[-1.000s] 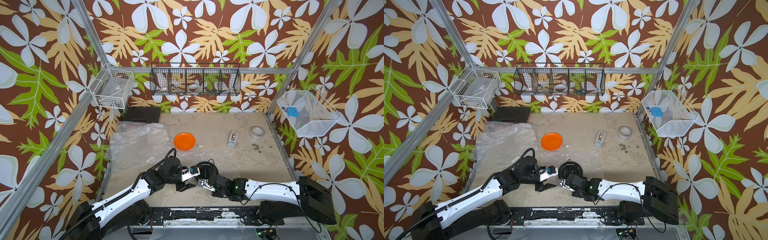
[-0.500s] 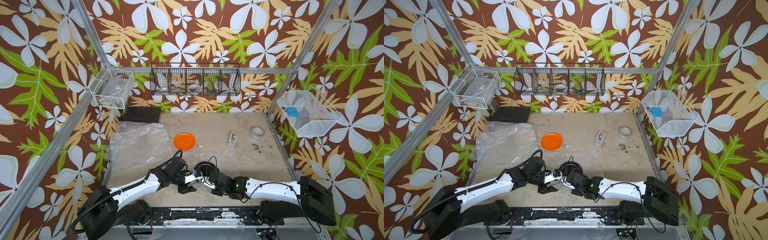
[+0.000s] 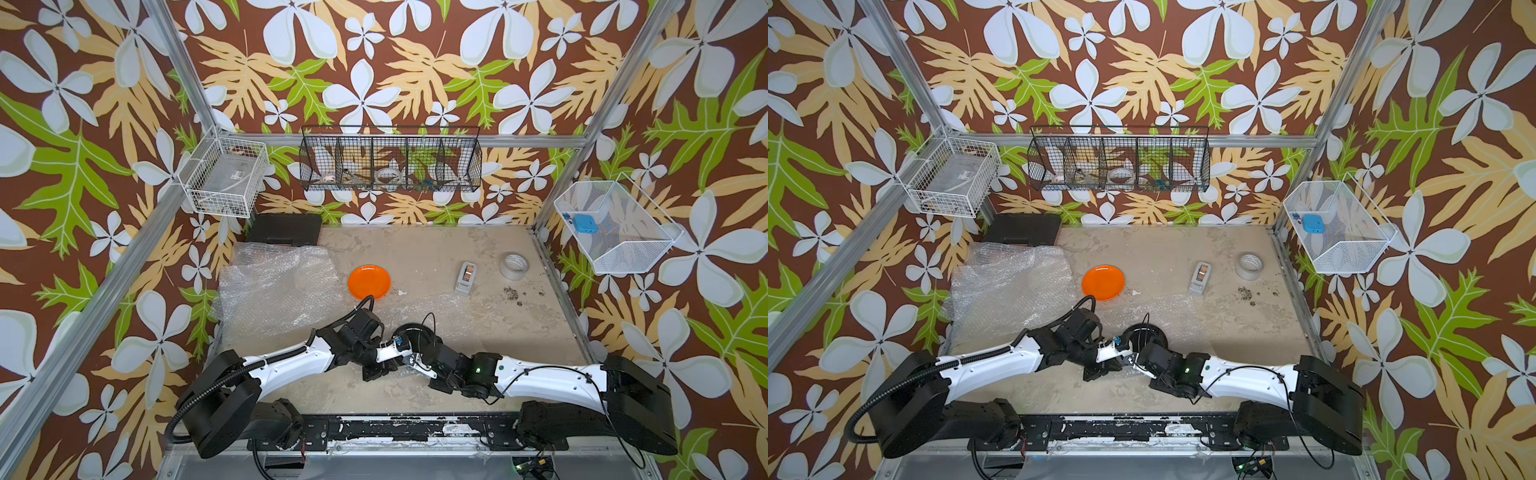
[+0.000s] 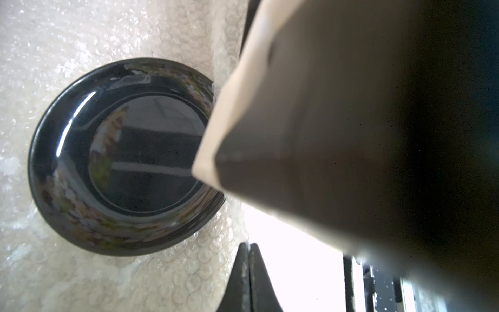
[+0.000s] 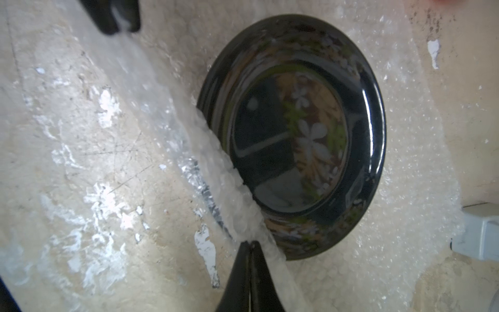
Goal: Wrap dinner plates in bubble wrap
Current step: Wrap the plate in the bubble wrap.
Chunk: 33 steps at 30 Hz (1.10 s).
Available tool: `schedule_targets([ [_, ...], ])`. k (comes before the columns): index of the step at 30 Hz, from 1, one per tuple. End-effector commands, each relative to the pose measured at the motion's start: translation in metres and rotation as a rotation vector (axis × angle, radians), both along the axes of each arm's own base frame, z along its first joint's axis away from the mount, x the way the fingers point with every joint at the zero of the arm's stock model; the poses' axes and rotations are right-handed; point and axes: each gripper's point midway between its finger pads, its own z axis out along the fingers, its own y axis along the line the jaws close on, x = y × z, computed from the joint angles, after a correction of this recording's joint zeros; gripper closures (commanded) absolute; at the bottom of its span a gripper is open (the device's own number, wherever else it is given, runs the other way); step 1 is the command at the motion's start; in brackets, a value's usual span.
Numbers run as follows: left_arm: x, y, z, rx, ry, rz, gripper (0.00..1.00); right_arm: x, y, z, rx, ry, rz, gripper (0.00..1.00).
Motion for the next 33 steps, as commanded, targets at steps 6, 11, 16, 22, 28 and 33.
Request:
schedule_targets([
  [6, 0.017, 0.026, -0.011, 0.142, -0.072, 0.099, 1.0, -0.008, 0.032, 0.039, 0.189, -0.008, 0.127, 0.69],
  [11, 0.03, 0.035, -0.006, 0.161, -0.106, 0.147, 1.0, -0.028, 0.042, 0.04, 0.242, 0.075, 0.206, 0.53],
  [16, 0.033, 0.04, 0.001, 0.145, -0.13, 0.161, 1.0, -0.006, 0.033, 0.029, 0.178, 0.012, 0.117, 0.52],
  [22, 0.038, 0.046, 0.004, 0.147, -0.177, 0.185, 1.0, 0.011, 0.027, 0.032, 0.213, 0.045, 0.065, 0.68],
  [28, 0.048, 0.046, 0.007, 0.142, -0.181, 0.217, 1.0, 0.001, 0.03, 0.027, 0.236, 0.133, 0.108, 0.81],
  [33, 0.051, 0.044, 0.008, 0.129, -0.154, 0.228, 1.0, -0.006, 0.034, 0.023, 0.248, 0.193, 0.121, 0.81],
])
